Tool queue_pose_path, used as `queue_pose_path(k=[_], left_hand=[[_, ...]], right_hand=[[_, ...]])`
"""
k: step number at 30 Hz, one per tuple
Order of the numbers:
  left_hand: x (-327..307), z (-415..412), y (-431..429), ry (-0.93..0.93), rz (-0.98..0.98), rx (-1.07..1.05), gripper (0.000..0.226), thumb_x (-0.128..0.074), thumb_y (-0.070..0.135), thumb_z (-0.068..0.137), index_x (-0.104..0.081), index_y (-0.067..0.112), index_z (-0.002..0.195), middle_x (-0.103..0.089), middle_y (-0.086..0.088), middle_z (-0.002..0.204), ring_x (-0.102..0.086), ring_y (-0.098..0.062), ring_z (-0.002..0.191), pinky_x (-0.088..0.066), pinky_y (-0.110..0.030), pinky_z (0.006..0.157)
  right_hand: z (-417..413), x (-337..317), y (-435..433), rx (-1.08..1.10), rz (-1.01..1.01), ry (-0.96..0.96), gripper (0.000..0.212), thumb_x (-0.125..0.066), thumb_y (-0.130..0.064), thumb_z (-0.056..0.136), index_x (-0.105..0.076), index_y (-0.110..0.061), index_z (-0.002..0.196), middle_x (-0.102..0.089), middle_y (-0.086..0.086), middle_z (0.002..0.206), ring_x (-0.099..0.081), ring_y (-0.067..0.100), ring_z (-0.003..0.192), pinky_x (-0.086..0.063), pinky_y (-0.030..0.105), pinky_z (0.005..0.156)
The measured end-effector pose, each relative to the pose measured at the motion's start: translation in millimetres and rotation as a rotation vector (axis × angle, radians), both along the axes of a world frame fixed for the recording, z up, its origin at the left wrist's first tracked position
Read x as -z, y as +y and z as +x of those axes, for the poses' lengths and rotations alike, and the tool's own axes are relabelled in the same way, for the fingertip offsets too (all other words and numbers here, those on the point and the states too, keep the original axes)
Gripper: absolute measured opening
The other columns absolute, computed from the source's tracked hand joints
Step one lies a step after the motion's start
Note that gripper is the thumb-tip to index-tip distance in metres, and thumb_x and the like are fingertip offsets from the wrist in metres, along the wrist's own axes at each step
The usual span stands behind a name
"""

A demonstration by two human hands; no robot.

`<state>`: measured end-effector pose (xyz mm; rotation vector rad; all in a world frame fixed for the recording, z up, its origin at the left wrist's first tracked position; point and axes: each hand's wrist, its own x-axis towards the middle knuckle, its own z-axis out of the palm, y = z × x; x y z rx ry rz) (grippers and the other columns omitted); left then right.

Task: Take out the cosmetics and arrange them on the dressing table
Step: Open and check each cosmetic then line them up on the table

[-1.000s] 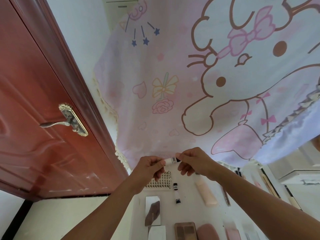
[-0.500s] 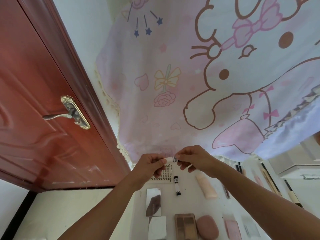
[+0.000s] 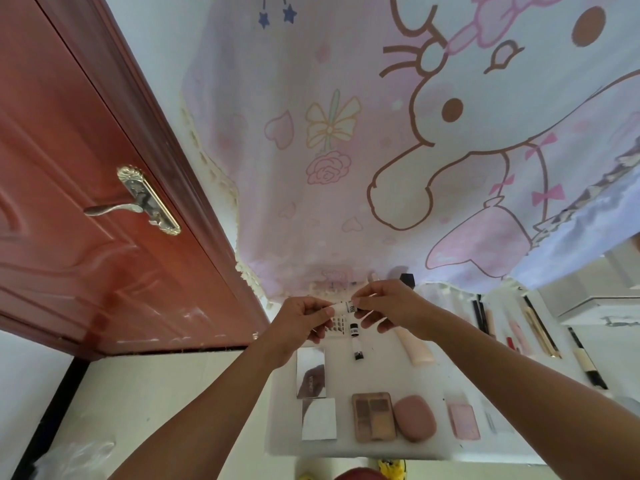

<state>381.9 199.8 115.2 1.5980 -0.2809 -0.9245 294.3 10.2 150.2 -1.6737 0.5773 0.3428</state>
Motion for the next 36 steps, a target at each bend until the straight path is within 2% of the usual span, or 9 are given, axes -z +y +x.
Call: queue_pose_path(k=[4, 9, 13, 18, 23, 26, 28, 32, 36], left_hand=[[0, -1, 0, 0.005, 0.001, -0.001, 0.013, -0.064, 0.01, 0.091, -0.068, 0.003, 0.102, -0.067, -0.009, 0.074, -0.054, -0.014, 0.055, -0.046, -0.026, 0.056], [2, -1, 2, 0.022, 0.015, -0.01, 0.016, -0.065, 0.011, 0.09, -0.068, 0.002, 0.104, -0.068, -0.007, 0.073, -0.054, -0.014, 0.055, -0.046, -0.025, 0.055], [3, -1, 3, 0.039, 0.012, -0.015, 0.018, -0.066, 0.011, 0.09, -0.068, 0.001, 0.105, -0.068, -0.007, 0.074, -0.054, -0.014, 0.056, -0.046, -0.025, 0.056], [3, 0, 3, 0.033, 0.029, -0.022, 0.019, -0.066, 0.011, 0.09, -0.068, 0.002, 0.107, -0.069, -0.007, 0.075, -0.055, -0.014, 0.057, -0.047, -0.025, 0.056], [3, 0, 3, 0.043, 0.021, -0.022, 0.019, -0.066, 0.011, 0.09, -0.068, 0.002, 0.107, -0.068, -0.009, 0.076, -0.055, -0.015, 0.057, -0.047, -0.025, 0.056], [2, -2, 2, 0.038, 0.031, -0.023, 0.017, -0.066, 0.01, 0.09, -0.068, 0.003, 0.106, -0.069, -0.008, 0.075, -0.055, -0.014, 0.056, -0.047, -0.025, 0.056], [3, -2, 3, 0.038, 0.034, -0.027, 0.018, -0.065, 0.01, 0.09, -0.068, 0.003, 0.106, -0.069, -0.009, 0.076, -0.055, -0.014, 0.056, -0.047, -0.025, 0.056], [3, -4, 3, 0.039, 0.038, -0.029, 0.02, -0.065, 0.01, 0.09, -0.067, 0.002, 0.109, -0.069, -0.01, 0.078, -0.055, -0.014, 0.057, -0.046, -0.026, 0.056], [4, -5, 4, 0.048, 0.041, -0.039, 0.02, -0.065, 0.009, 0.09, -0.067, 0.001, 0.109, -0.069, -0.01, 0.077, -0.055, -0.014, 0.057, -0.046, -0.025, 0.055]], right_hand=[[0, 0, 2, 0.019, -0.014, 0.021, 0.024, -0.061, -0.029, 0.097, -0.068, -0.007, 0.095, -0.074, 0.005, 0.077, -0.067, 0.015, 0.066, -0.05, 0.024, 0.059], [0, 6, 1, 0.008, -0.009, -0.015, 0.012, -0.07, -0.017, 0.09, -0.067, -0.009, 0.098, -0.074, 0.007, 0.086, -0.069, 0.016, 0.072, -0.05, 0.025, 0.059], [1, 6, 3, 0.02, -0.001, 0.016, 0.02, -0.065, -0.027, 0.094, -0.068, -0.008, 0.098, -0.074, 0.007, 0.082, -0.068, 0.017, 0.068, -0.049, 0.023, 0.055], [1, 6, -1, -0.033, 0.009, -0.012, 0.017, -0.073, -0.013, 0.087, -0.065, -0.009, 0.102, -0.073, 0.006, 0.085, -0.069, 0.017, 0.073, -0.048, 0.025, 0.057], [1, 4, 0, -0.016, 0.016, 0.035, 0.022, -0.064, -0.03, 0.094, -0.067, -0.008, 0.098, -0.075, 0.01, 0.085, -0.069, 0.019, 0.069, -0.047, 0.023, 0.054], [0, 6, -2, -0.028, 0.025, 0.017, 0.016, -0.07, -0.018, 0.09, -0.066, -0.006, 0.1, -0.075, 0.009, 0.084, -0.07, 0.02, 0.072, -0.049, 0.024, 0.055], [-1, 8, -3, -0.032, 0.04, 0.0, 0.023, -0.073, -0.015, 0.087, -0.063, -0.008, 0.107, -0.075, 0.01, 0.088, -0.071, 0.021, 0.074, -0.051, 0.026, 0.057], [-1, 10, -2, -0.009, 0.047, 0.029, 0.023, -0.066, -0.029, 0.094, -0.066, -0.008, 0.102, -0.075, 0.014, 0.09, -0.071, 0.021, 0.071, -0.05, 0.025, 0.055], [-2, 11, -2, -0.011, 0.077, -0.007, 0.019, -0.072, -0.011, 0.088, -0.064, -0.006, 0.105, -0.074, 0.012, 0.088, -0.071, 0.021, 0.073, -0.052, 0.026, 0.058]])
